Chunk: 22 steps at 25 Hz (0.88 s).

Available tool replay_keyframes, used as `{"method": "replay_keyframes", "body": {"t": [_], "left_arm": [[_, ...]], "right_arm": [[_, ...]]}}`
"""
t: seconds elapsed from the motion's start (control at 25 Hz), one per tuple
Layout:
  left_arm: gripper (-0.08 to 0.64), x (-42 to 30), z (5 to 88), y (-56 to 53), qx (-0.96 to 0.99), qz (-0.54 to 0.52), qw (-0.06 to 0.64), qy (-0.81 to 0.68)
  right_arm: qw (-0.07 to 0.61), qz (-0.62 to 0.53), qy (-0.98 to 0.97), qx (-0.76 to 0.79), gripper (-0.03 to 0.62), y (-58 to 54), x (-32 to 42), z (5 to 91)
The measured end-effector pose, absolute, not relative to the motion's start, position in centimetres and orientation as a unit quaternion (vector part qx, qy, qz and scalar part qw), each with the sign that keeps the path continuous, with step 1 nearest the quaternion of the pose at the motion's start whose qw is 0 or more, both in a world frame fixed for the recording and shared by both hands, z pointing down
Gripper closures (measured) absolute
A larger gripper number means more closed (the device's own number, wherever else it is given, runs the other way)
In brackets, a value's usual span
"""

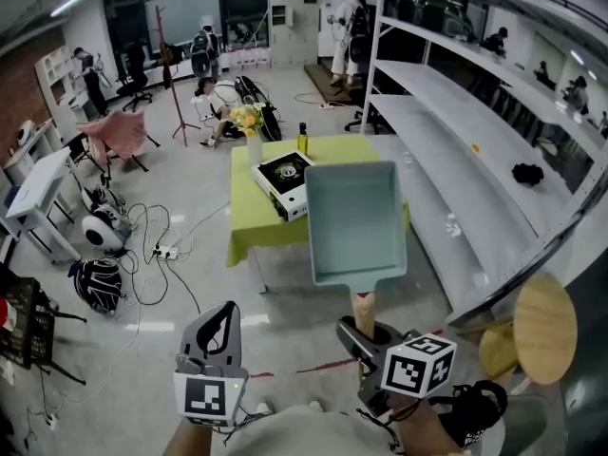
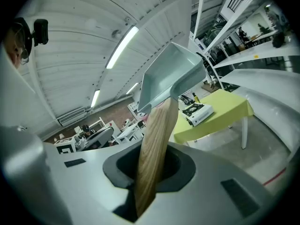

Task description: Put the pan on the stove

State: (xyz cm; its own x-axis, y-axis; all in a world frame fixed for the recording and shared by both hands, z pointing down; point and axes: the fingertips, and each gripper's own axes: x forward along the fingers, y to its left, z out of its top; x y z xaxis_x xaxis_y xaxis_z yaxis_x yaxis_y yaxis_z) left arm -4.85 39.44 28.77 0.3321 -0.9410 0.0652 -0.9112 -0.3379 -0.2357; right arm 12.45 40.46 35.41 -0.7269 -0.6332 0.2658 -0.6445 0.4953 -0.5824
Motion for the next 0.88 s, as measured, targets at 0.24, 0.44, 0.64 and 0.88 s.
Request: {"method": "replay_keyframes", "body": {"t": [0.24, 0.44, 0.64, 0.88], "left_arm": [[0.554, -3.7, 29.1, 38.7, -0.803, -0.109, 0.079, 0.581], [0.554, -2.8, 29.8, 38.2, -0.795, -0.111, 0.074, 0.592], [0.554, -2.7, 30.0, 37.3, -0.79, -0.116, 0.085, 0.596], [0.554, -2.9, 31.0, 36.1, -0.79, -0.109, 0.088, 0.597]], "right_arm": [[0.01, 0.337, -0.871, 0.358, 0.54, 39.5, 13.7, 35.6], [0.017, 0.346, -0.872, 0.345, 0.54, 38.8, 14.7, 36.9], [0.018, 0.346, -0.874, 0.34, 0.54, 38.0, 14.9, 37.4], [0.018, 0.344, -0.876, 0.339, 0.54, 36.6, 14.7, 38.3]]}}
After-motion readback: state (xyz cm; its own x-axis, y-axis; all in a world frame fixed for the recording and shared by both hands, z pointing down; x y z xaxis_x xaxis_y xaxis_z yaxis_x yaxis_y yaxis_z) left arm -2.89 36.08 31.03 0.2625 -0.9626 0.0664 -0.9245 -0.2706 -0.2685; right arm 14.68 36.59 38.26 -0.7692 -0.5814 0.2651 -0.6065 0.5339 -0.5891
